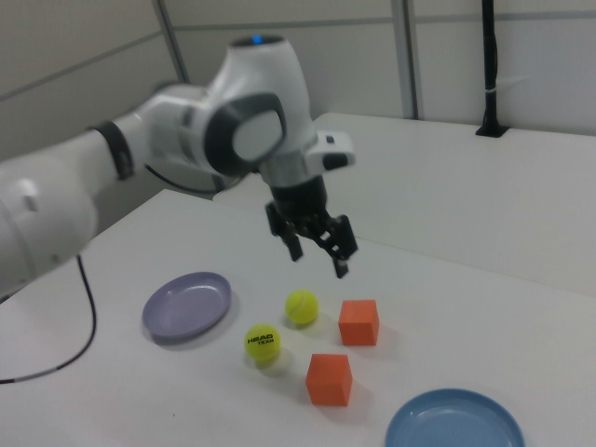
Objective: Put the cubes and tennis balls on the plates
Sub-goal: 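Lower the gripper onto the first orange cube and grasp it, then carry the orange cube over the blue plate and release it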
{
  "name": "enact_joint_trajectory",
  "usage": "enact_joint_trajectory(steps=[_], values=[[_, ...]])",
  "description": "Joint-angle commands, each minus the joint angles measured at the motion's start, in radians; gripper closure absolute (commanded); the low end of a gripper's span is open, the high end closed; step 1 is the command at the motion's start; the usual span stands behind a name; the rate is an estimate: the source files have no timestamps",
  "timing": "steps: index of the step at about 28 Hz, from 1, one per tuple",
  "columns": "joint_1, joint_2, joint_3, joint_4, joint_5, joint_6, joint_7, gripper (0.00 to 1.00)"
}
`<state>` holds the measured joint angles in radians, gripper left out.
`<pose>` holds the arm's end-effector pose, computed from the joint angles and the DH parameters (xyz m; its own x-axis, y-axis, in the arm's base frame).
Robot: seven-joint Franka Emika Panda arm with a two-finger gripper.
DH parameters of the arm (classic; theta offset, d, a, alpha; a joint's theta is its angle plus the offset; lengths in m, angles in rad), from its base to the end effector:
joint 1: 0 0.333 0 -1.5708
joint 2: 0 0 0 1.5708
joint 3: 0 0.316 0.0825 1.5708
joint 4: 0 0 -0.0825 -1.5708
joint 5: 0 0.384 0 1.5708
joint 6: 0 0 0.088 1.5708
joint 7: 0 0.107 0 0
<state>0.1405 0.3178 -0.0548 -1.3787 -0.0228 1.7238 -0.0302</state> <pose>0.6565 0.0596 0.5369 0.9922 0.1222 0.0264 0.1211 -0.9918 0.0405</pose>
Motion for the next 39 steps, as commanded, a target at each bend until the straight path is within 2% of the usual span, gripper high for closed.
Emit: enact_joint_trajectory(steps=[1, 4, 8, 13, 16, 20, 27, 28, 30, 31, 33, 34, 39], values=[[0.043, 0.102, -0.008, -0.009, -0.061, 0.144, 0.009, 0.0], [0.048, 0.144, -0.008, -0.01, -0.072, 0.198, 0.03, 0.0], [0.082, 0.207, -0.008, -0.011, -0.123, 0.315, 0.038, 0.0], [0.09, 0.265, -0.007, -0.022, -0.169, 0.442, 0.07, 0.0], [0.094, 0.294, 0.012, -0.022, -0.201, 0.471, 0.078, 0.0], [0.094, 0.325, 0.015, -0.022, -0.239, 0.484, 0.079, 0.0], [0.096, 0.336, 0.015, -0.023, -0.267, 0.493, 0.079, 0.0], [0.096, 0.336, 0.015, -0.025, -0.267, 0.493, 0.079, 0.05], [0.096, 0.336, 0.015, -0.033, -0.267, 0.493, 0.079, 0.28], [0.097, 0.336, 0.016, -0.036, -0.267, 0.494, 0.078, 0.63], [0.097, 0.336, 0.016, -0.036, -0.266, 0.493, 0.078, 0.91], [0.099, 0.336, 0.016, -0.036, -0.266, 0.493, 0.078, 1.0], [0.116, 0.333, 0.016, -0.034, -0.259, 0.485, 0.079, 1.0]])
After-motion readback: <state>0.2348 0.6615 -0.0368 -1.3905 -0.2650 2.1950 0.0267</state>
